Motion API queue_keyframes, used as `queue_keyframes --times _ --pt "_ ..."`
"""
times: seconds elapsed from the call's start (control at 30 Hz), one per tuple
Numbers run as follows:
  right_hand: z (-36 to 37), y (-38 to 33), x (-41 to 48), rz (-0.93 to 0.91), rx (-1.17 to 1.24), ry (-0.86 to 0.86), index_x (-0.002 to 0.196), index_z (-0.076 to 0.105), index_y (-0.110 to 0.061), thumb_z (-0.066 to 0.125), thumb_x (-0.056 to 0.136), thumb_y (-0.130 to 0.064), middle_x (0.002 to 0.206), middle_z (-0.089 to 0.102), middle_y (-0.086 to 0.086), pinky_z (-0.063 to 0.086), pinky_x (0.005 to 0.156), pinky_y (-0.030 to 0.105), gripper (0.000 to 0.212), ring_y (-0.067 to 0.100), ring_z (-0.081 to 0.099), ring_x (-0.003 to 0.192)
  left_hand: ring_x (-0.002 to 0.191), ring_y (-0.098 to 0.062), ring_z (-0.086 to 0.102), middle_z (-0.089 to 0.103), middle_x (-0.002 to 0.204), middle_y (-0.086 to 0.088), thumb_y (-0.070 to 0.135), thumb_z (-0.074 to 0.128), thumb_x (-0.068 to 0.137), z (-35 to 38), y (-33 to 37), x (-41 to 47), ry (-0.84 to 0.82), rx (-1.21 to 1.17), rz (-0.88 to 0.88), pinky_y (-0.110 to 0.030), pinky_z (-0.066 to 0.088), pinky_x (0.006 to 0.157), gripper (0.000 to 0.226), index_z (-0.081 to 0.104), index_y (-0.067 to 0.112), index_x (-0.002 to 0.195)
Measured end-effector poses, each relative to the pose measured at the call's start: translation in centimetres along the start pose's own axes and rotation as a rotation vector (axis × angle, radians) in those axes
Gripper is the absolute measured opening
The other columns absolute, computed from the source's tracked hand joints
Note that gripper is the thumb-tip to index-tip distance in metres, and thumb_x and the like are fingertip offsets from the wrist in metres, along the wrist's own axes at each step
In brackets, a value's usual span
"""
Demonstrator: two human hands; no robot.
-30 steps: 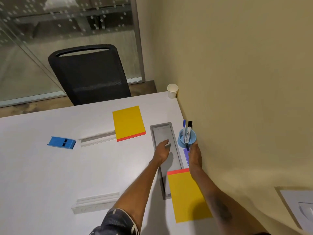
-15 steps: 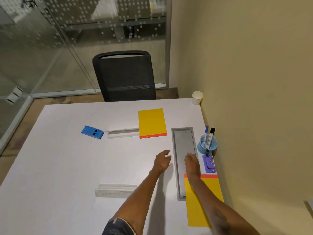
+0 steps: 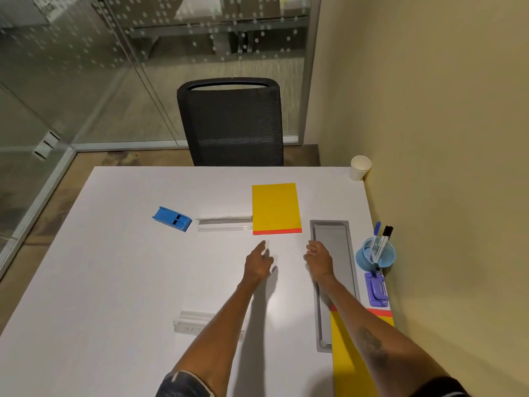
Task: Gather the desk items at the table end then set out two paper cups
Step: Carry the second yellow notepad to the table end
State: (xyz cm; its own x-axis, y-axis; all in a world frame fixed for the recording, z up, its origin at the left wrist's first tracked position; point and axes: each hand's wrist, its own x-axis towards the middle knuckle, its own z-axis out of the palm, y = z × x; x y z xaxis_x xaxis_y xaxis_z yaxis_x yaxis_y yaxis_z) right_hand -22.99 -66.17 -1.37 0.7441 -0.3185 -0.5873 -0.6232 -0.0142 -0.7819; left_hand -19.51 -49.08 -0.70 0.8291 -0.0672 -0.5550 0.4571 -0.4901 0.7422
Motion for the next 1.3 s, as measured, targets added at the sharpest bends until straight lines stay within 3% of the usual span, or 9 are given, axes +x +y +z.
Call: queue_keyframes --times 0.23,0.4,0.5,0.6,0.77,0.93,1.07,1.13,1.3 --pt "1.2 -1.5 3.4 0.032 -0.111 -0.065 0.153 0.031 -0.007 0.056 0.095 0.003 0.155 0.039 0.013 0.037 0.119 0.039 0.064 0.029 0.040 0.144 0.137 -0.029 0.050 0.040 0.157 -0.010 0.002 0.059 0.097 -1.2 -0.8 3.4 0.023 -0.094 -0.076 -0.027 0.045 0.104 0.066 0.030 0.007 0.156" --pt "2.2 -1.8 6.0 0.050 -0.173 -0.086 0.157 0.022 -0.011 0.053 0.095 0.006 0.162 0.029 0.009 0.030 0.123 0.037 0.072 0.025 0.031 0.150 0.101 -0.027 0.061 0.060 0.109 -0.012 0.001 0.060 0.092 -1.2 -1.3 6.2 0.032 -0.034 -0.082 -0.044 0.051 0.103 0.043 0.051 0.003 0.135" --pt "2.8 -2.0 7.3 0.046 -0.225 -0.096 0.159 0.018 -0.014 0.054 0.095 0.005 0.164 0.023 0.008 0.030 0.122 0.036 0.076 0.026 0.027 0.152 0.102 -0.020 0.056 0.062 0.121 -0.011 0.002 0.058 0.092 -1.4 -1.3 7.0 0.037 0.011 -0.050 -0.030 0.045 0.093 0.043 0.052 0.004 0.135" --pt "3.5 -2.1 8.0 0.030 -0.291 -0.078 0.159 0.018 -0.016 0.057 0.094 0.002 0.164 0.025 0.006 0.039 0.105 0.025 0.079 0.027 0.036 0.147 0.124 -0.027 0.056 0.057 0.138 -0.006 0.004 0.055 0.094 -1.5 -1.2 7.8 0.011 0.054 -0.030 -0.031 0.044 0.107 0.056 0.043 0.011 0.148" --pt "4.5 -1.9 8.8 0.034 -0.314 -0.049 0.158 0.023 -0.016 0.063 0.092 -0.005 0.161 0.032 0.005 0.036 0.119 0.042 0.077 0.028 0.035 0.148 0.130 -0.038 0.054 0.056 0.142 -0.018 0.001 0.048 0.093 -1.2 -1.2 8.9 0.041 0.070 -0.011 -0.042 0.044 0.109 0.061 0.041 0.017 0.151" --pt "5.3 -2.1 9.0 0.043 -0.210 0.032 0.154 0.032 -0.015 0.064 0.092 -0.007 0.156 0.039 0.005 0.038 0.118 0.042 0.070 0.027 0.041 0.143 0.136 -0.030 0.051 0.051 0.151 -0.007 0.001 0.050 0.093 -0.9 -1.4 9.2 0.053 0.047 -0.035 -0.031 0.043 0.112 0.062 0.041 0.017 0.152" --pt "4.8 -1.8 9.8 0.063 -0.116 0.067 0.108 0.057 -0.014 0.060 0.088 0.005 0.111 0.058 0.009 0.051 0.086 0.030 0.027 0.024 0.058 0.103 0.142 -0.024 0.045 0.045 0.155 -0.003 0.006 0.054 0.095 -0.8 -1.3 9.0 0.074 -0.018 -0.066 -0.030 0.037 0.116 0.059 0.042 0.016 0.152" --pt "4.5 -2.0 9.8 0.035 -0.077 0.091 0.079 0.053 -0.022 0.056 0.086 0.010 0.087 0.054 0.002 0.043 0.067 0.024 0.033 0.019 0.053 0.079 0.144 -0.024 0.042 0.043 0.157 -0.006 0.010 0.054 0.097 -0.8 -1.3 8.8 0.068 -0.018 -0.073 -0.036 0.034 0.121 0.058 0.039 0.012 0.153" --pt "3.3 -2.7 8.9 0.040 0.113 0.139 0.076 0.050 -0.021 0.055 0.087 0.012 0.085 0.050 0.005 0.040 0.076 0.036 0.034 0.024 0.048 0.086 0.142 -0.029 0.044 0.044 0.153 -0.013 0.014 0.054 0.101 -0.2 -1.2 7.9 0.090 -0.048 -0.086 -0.042 0.034 0.120 0.054 0.039 0.005 0.152"
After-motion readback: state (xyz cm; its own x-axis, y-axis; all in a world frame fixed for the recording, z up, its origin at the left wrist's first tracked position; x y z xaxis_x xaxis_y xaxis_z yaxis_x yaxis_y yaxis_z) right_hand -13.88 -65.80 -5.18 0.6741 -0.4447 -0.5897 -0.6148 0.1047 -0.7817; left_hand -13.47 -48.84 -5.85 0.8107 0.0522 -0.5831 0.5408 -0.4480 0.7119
